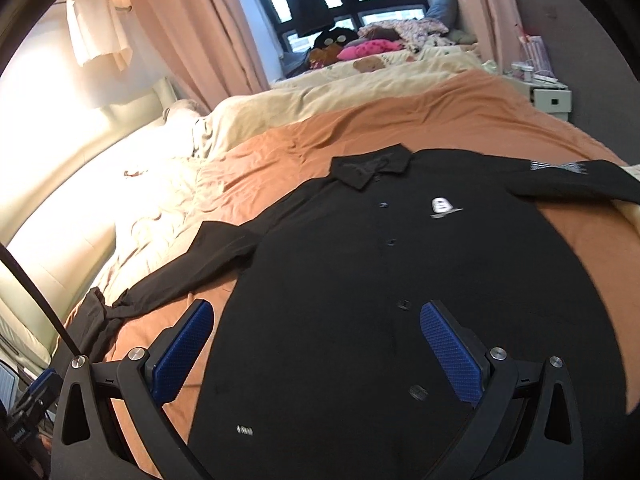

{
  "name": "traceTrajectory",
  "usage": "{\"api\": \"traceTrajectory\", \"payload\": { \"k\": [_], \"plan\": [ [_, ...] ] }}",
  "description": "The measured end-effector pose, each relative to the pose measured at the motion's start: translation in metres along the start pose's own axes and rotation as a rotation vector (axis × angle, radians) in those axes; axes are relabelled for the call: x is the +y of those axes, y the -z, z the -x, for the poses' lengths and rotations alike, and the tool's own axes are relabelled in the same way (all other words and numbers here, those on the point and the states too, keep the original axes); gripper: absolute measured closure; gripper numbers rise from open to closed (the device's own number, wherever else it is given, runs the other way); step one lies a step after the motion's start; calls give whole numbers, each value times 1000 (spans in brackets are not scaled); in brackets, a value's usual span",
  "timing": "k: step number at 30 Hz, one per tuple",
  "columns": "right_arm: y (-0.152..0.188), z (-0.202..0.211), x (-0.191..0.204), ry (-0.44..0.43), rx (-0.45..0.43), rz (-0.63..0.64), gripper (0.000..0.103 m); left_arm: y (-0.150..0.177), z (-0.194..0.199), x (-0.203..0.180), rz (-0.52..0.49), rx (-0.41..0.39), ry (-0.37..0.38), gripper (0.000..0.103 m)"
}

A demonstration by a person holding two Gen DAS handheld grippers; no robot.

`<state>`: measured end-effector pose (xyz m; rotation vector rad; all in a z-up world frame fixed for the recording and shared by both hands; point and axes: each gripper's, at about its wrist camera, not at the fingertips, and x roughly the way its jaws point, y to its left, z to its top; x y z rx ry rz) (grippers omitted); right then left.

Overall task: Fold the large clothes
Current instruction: 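Grasp a black shirt sleeve with the left gripper while the right tool approaches the shirt body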

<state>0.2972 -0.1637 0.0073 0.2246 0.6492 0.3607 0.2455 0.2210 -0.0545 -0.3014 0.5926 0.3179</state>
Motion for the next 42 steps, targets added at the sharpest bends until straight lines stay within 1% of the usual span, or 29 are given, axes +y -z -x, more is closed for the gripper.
{"api": "traceTrajectory", "payload": {
  "k": [3, 4, 7, 9, 10, 12, 15, 19, 21, 24, 26, 32, 36, 39, 40, 42],
  "plan": [
    [-11, -22, 2, -35, 23, -5, 0, -12, -16, 14, 23, 3, -22, 12],
    [-17, -30, 4, -45, 35, -6, 0, -17, -22, 20, 34, 8, -35, 16],
    [-31, -51, -1, -68, 67, -17, 1, -28, -37, 39, 71, 21, -50, 22],
    [-40, -62, -4, -68, 69, -21, 9, -36, -48, 52, 101, 26, -57, 23],
    [-44, -68, -7, -65, 72, -24, 11, -40, -54, 59, 116, 29, -61, 24],
    [-54, -82, -7, -74, 78, -32, 24, -47, -65, 71, 144, 33, -66, 26],
    [-64, -103, -8, -82, 88, -41, 28, -57, -84, 85, 171, 45, -80, 27],
    [-71, -132, 0, -104, 105, -42, 35, -68, -117, 111, 234, 86, -108, 28],
    [-76, -151, 3, -120, 129, -34, 46, -71, -133, 122, 260, 109, -120, 29],
    [-82, -177, 4, -154, 167, -43, 54, -69, -161, 142, 311, 150, -134, 29],
    [-88, -193, 2, -173, 187, -52, 57, -66, -180, 157, 358, 177, -149, 29],
    [-98, -236, 1, -199, 251, -80, 57, -51, -230, 189, 478, 276, -180, 29],
    [-103, -259, 3, -221, 280, -96, 57, -50, -249, 198, 497, 288, -205, 29],
    [-106, -274, 4, -233, 298, -98, 57, -52, -256, 201, 492, 276, -237, 29],
    [-107, -279, 5, -238, 305, -100, 57, -53, -258, 201, 482, 273, -258, 31],
    [-107, -290, 7, -249, 318, -100, 57, -57, -263, 201, 451, 271, -312, 46]
  ]
}}
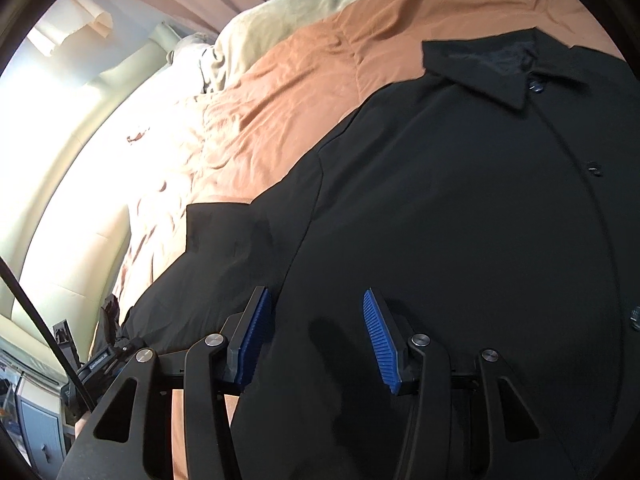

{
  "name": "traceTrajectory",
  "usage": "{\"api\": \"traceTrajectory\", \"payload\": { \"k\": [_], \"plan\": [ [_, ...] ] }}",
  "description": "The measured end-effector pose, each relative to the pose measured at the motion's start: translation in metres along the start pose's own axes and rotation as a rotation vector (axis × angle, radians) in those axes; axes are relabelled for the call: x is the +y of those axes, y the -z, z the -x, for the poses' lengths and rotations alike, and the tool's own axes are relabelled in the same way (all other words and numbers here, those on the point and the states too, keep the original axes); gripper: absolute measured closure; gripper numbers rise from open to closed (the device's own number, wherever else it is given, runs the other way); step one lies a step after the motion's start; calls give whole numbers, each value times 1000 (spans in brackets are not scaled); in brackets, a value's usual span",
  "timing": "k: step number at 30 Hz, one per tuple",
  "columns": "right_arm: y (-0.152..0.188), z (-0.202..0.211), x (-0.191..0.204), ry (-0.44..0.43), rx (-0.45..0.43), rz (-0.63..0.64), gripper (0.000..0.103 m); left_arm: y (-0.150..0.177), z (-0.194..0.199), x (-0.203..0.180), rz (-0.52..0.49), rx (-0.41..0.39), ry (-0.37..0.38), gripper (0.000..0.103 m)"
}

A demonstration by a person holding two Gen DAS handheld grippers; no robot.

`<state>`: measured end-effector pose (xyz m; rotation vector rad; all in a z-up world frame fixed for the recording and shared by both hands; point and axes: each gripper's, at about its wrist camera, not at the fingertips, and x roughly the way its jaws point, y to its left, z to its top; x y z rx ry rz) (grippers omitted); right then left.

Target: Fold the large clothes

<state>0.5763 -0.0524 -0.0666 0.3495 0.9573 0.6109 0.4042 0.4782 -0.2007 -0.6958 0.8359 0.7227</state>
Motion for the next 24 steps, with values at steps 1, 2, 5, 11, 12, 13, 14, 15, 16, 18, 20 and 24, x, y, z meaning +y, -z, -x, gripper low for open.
{"api": "traceTrajectory", "payload": {
  "k": [1, 2, 5, 11, 12, 13, 14, 15, 16, 18, 20, 24],
  "plan": [
    [-1, -6, -1, -5, 6, -5, 57, -2, -1, 0, -9, -5, -26, 65],
    [-2, -10, -3, -10, 13, -15, 57, -4, 0, -1, -14, -6, -41, 82],
    [-4, -21, -7, -46, 27, -41, 57, -12, 10, -1, -7, -26, 8, 96],
    [-15, -50, -21, -121, 97, -126, 66, -38, 65, -30, -91, -160, 67, 99],
    [-16, -55, -22, -126, 100, -132, 66, -42, 74, -36, -102, -173, 78, 99],
    [-17, -56, -22, -127, 98, -129, 66, -46, 85, -44, -115, -189, 90, 99],
    [-18, -57, -22, -127, 99, -126, 66, -49, 94, -50, -126, -201, 100, 100],
    [-20, -57, -23, -126, 106, -129, 66, -51, 104, -58, -139, -217, 116, 100],
    [-22, -55, -23, -131, 111, -135, 66, -54, 117, -69, -156, -236, 139, 100],
    [-25, -44, -23, -135, 94, -139, 66, -56, 136, -86, -181, -261, 175, 101],
    [-26, -27, -24, -140, 54, -143, 66, -55, 154, -106, -205, -277, 215, 101],
    [-19, 7, -35, -157, 4, -174, 66, -49, 182, -150, -266, -306, 284, 101]
  ]
}}
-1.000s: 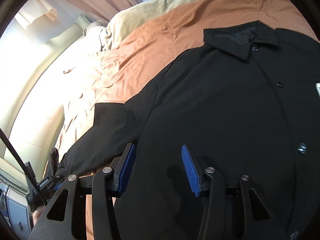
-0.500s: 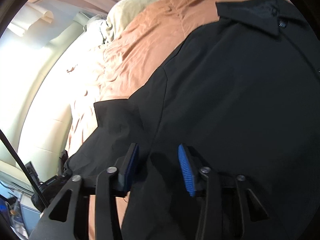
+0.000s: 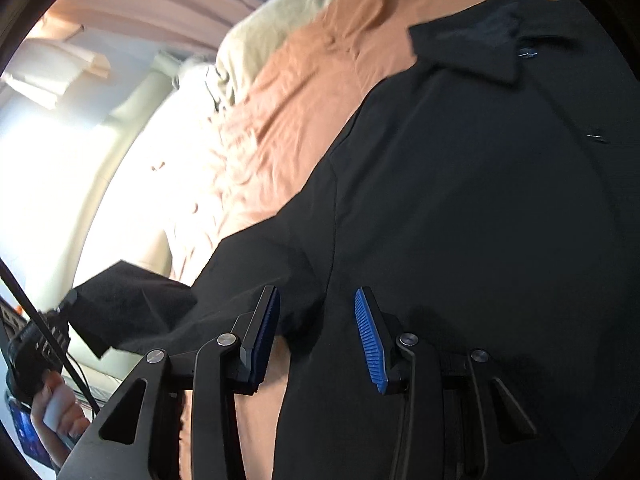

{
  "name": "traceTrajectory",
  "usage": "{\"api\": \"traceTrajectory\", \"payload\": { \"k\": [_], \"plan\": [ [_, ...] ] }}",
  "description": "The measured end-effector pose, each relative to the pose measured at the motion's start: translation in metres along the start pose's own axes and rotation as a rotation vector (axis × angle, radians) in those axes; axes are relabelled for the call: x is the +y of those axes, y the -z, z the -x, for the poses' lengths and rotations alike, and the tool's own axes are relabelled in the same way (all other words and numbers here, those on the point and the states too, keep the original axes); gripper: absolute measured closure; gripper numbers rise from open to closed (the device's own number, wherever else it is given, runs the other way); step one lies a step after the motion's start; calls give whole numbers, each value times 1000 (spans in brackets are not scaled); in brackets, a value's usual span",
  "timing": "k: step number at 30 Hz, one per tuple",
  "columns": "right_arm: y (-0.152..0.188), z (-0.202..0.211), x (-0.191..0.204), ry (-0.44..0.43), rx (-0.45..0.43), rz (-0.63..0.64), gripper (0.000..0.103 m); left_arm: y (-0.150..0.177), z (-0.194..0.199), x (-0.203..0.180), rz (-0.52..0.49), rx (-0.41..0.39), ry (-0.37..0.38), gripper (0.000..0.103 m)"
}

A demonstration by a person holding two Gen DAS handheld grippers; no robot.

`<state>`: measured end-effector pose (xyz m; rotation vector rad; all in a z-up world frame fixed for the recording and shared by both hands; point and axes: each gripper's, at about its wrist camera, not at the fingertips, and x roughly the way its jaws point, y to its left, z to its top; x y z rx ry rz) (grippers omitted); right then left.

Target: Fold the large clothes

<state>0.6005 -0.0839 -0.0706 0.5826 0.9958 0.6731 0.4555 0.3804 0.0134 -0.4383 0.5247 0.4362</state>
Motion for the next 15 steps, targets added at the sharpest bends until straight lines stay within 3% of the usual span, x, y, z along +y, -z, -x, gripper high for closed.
{"api": "traceTrajectory", "payload": {
  "k": [8, 10, 12, 15],
  "plan": [
    [31, 69, -22, 72, -102, -47, 66, -10, 24, -101, -111, -12, 148, 101],
    [40, 79, -24, 76, -124, -79, 57, -8, 27, -119, -141, -8, 176, 101],
    [44, 86, -27, 95, -152, -86, 41, -5, 29, -135, -172, -4, 198, 101],
    [44, 88, -26, 69, -172, -113, 41, -1, 28, -160, -214, -4, 228, 101]
  ]
}}
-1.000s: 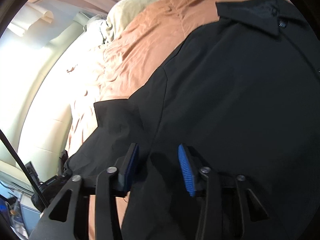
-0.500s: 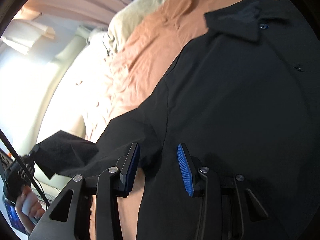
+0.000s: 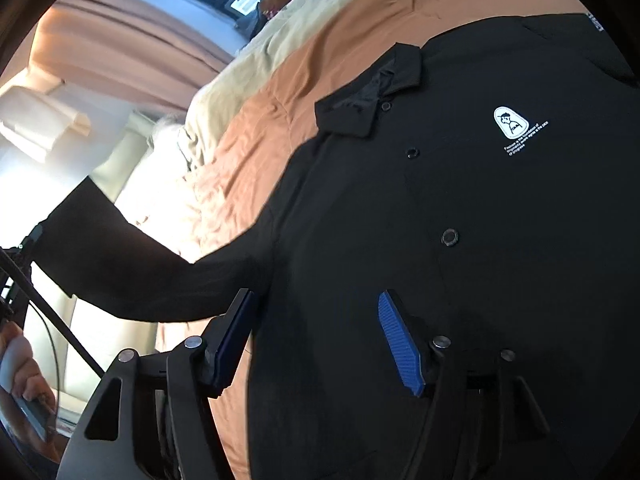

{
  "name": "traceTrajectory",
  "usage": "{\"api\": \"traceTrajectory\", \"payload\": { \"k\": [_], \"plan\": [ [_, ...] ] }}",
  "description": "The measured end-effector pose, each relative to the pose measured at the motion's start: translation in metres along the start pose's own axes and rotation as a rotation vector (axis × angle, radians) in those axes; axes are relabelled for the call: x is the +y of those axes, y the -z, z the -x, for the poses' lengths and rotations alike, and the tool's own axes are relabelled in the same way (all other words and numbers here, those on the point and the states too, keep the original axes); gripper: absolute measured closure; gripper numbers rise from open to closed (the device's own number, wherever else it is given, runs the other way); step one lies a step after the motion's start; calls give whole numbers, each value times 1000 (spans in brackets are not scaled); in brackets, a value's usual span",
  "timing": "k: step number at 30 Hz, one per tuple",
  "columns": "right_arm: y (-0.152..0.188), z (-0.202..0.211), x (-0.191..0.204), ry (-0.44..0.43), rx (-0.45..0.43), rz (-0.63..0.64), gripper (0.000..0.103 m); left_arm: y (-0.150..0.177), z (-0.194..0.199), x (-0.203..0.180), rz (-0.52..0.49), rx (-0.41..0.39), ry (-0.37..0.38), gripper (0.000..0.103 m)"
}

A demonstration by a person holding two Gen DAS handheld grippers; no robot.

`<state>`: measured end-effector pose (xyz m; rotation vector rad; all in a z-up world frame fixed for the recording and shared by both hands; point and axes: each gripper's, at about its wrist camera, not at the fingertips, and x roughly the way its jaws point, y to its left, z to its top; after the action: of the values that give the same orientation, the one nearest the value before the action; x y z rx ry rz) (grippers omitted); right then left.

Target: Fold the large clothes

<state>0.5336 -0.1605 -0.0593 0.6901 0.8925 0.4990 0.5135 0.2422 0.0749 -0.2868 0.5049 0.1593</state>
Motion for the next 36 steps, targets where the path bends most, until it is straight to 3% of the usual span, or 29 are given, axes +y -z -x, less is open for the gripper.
{"api": "traceTrajectory", "payload": {
  "k": [8, 13, 18, 19, 20, 21, 22, 23, 27, 32, 36],
  "plan": [
    [-12, -5, -20, -17, 41, -112, 41, 4, -32, -72, -68, 33, 123, 101],
    [-21, 22, -44, -8, 9, -180, 41, 13, -58, -113, -97, 72, 196, 101],
    [-27, 39, -70, 9, -37, -269, 41, 43, -96, -154, -147, 225, 313, 96],
    [-27, 41, -75, 10, -43, -289, 41, 51, -103, -160, -161, 274, 339, 86],
    [-29, 43, -80, 13, -51, -304, 41, 61, -110, -166, -175, 330, 367, 65],
    [-30, 45, -83, 21, -58, -317, 41, 69, -113, -169, -185, 370, 389, 52],
    [-28, 45, -85, 28, -64, -324, 41, 76, -114, -171, -191, 394, 407, 30],
    [-26, 46, -86, 34, -68, -333, 41, 84, -113, -170, -197, 408, 422, 21],
    [-22, 40, -93, 45, -53, -359, 41, 91, -102, -156, -218, 413, 391, 20],
    [-29, 32, -89, 60, -34, -328, 41, 91, -89, -109, -244, 358, 207, 20],
    [-40, 32, -83, 62, -38, -274, 41, 100, -92, -74, -215, 347, 109, 20]
  ]
}}
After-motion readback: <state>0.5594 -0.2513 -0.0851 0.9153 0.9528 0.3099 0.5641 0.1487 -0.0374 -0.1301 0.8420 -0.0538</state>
